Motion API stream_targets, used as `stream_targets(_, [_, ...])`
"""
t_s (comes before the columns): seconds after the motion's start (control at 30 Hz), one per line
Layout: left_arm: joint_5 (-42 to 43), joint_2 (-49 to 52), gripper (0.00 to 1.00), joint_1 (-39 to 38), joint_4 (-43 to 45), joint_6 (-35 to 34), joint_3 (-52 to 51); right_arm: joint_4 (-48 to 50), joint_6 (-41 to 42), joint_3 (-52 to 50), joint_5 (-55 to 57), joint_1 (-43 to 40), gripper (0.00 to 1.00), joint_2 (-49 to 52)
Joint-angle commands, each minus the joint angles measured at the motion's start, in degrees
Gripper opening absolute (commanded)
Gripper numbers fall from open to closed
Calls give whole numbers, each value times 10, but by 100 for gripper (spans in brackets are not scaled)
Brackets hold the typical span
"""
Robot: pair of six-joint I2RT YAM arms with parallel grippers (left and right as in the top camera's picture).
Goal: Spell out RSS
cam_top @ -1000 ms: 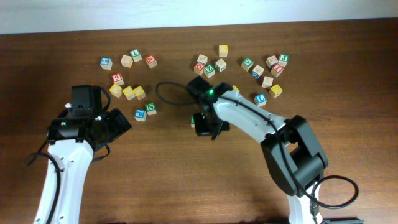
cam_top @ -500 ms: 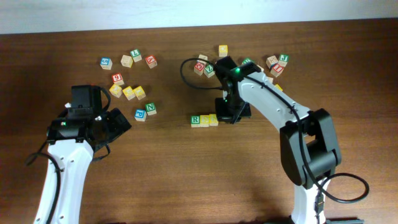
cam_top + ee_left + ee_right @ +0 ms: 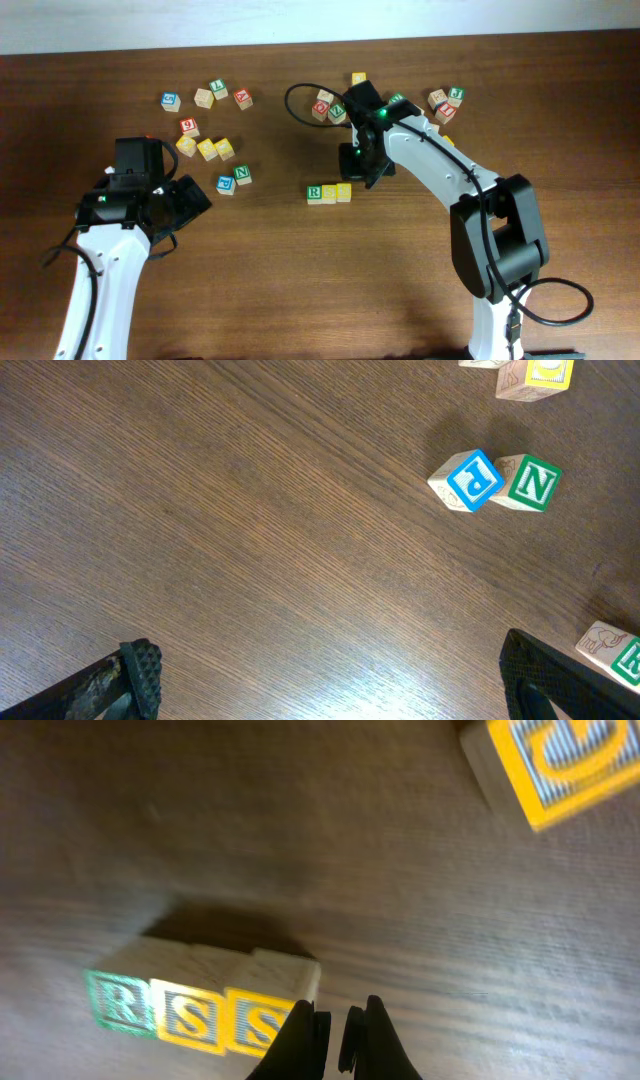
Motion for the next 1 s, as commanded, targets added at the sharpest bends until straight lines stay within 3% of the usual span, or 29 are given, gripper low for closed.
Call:
stream_targets(0.0, [2, -2, 99, 3, -1, -8, -5, 12, -6, -1, -25, 0, 4, 3])
stream_targets(0.97, [2, -2, 99, 3, -1, -8, -5, 59, -6, -9, -14, 37, 4, 40])
